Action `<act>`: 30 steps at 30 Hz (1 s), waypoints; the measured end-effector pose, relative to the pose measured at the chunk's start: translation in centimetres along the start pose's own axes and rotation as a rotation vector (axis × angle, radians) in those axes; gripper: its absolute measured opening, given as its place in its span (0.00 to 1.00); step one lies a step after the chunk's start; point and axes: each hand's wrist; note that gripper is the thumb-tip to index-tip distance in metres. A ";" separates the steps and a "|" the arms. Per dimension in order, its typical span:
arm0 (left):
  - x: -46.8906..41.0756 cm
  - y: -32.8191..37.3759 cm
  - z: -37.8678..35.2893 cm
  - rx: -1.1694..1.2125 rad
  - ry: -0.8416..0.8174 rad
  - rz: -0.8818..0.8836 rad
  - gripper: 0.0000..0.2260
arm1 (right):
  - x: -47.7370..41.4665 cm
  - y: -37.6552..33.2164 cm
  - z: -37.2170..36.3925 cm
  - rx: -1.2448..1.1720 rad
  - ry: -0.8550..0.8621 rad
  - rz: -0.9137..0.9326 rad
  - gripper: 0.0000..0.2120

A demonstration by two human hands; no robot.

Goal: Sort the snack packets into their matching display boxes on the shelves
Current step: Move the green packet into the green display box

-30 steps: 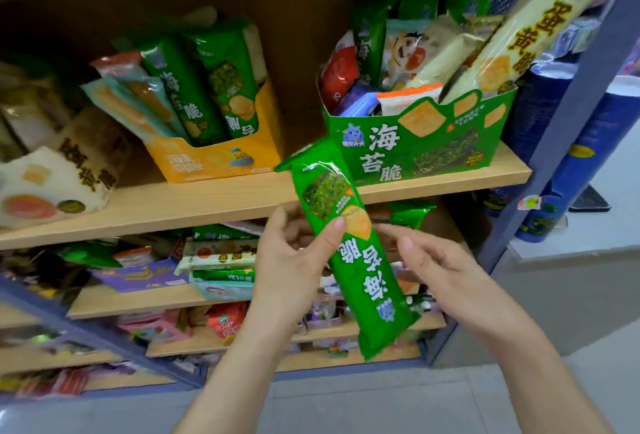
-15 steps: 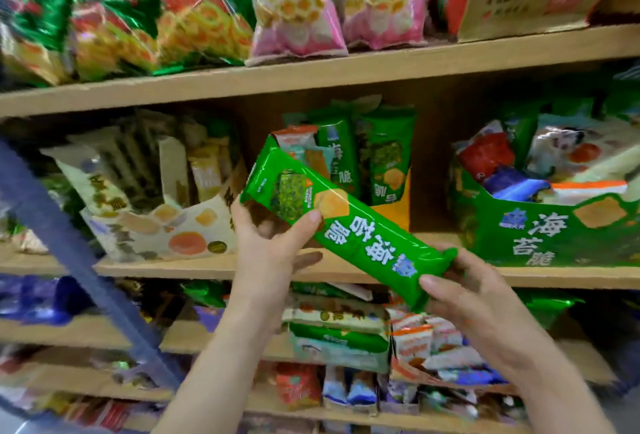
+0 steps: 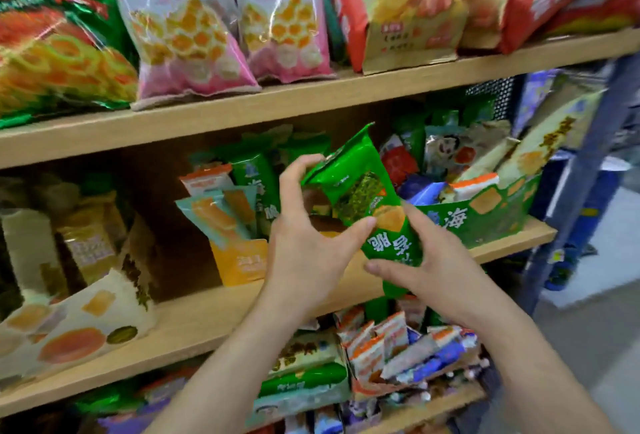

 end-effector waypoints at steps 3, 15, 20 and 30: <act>-1.5 0.7 -2.9 0.225 -0.167 0.103 0.32 | 0.4 0.8 2.9 -0.144 0.152 -0.041 0.21; -4.2 -4.3 -11.1 -0.676 -0.496 -0.137 0.11 | -0.3 5.5 12.8 -0.688 0.404 -0.116 0.23; -2.5 -4.1 -8.9 -0.724 -0.370 -0.116 0.09 | 0.4 7.5 15.6 -0.753 0.362 -0.099 0.33; -2.4 -0.6 -6.9 -0.860 -0.331 -0.050 0.07 | 0.5 8.7 18.5 -0.901 0.204 -0.090 0.29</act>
Point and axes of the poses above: each hand's wrist, its own x-axis away from the middle knuckle, its own z-axis out of the back of the hand, y = z × x, and after that the axes turned 8 degrees about -x, right-handed
